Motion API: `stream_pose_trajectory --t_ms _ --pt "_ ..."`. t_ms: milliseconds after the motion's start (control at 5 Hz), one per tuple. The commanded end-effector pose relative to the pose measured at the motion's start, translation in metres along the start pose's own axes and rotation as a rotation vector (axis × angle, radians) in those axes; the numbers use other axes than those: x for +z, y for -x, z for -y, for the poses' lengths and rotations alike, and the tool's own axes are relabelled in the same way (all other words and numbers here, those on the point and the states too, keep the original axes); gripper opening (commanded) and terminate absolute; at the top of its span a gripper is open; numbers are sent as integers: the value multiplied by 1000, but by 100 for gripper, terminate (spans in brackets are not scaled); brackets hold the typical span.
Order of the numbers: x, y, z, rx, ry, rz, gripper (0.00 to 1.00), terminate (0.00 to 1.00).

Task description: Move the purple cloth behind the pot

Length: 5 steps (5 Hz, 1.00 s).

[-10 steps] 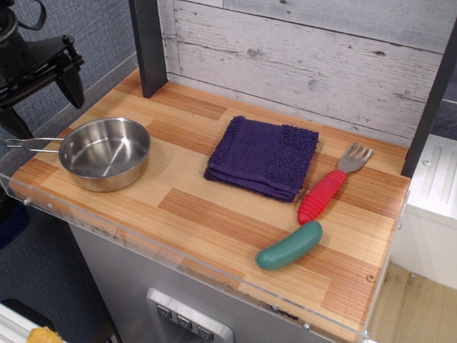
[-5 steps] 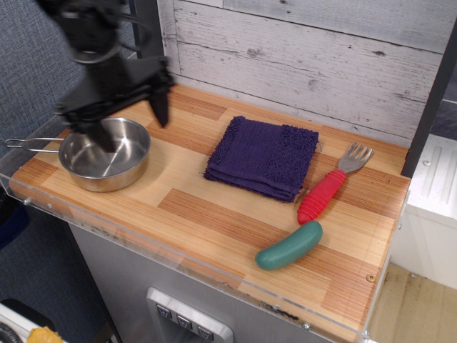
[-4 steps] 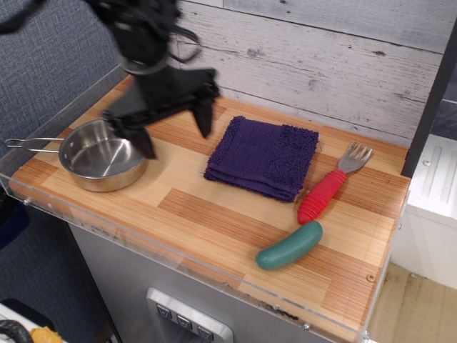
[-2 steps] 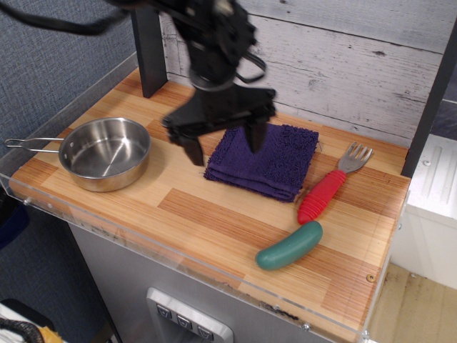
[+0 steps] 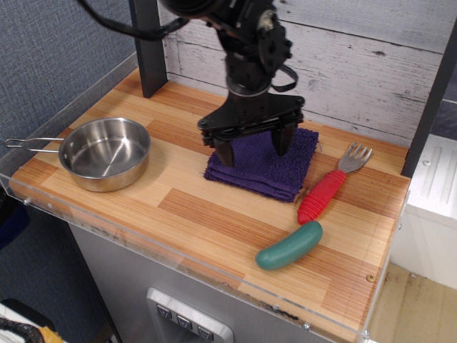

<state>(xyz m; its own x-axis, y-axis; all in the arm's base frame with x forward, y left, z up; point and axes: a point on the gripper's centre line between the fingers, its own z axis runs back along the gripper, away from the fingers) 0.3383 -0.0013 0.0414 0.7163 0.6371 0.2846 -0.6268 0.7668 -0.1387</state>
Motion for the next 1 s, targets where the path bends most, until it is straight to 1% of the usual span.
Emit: stream_pose_trajectory --t_ms 0,200,400,600,800 --pt "-2 -17 14 -2 9 36 100 0" --pt "-10 -19 8 7 -39 29 100 0" --pt "-20 -19 -3 23 -86 -6 100 0" --pt "-28 -18 -13 40 -105 -38 100 0" --pt "-29 -23 -18 58 -118 -53 100 0"
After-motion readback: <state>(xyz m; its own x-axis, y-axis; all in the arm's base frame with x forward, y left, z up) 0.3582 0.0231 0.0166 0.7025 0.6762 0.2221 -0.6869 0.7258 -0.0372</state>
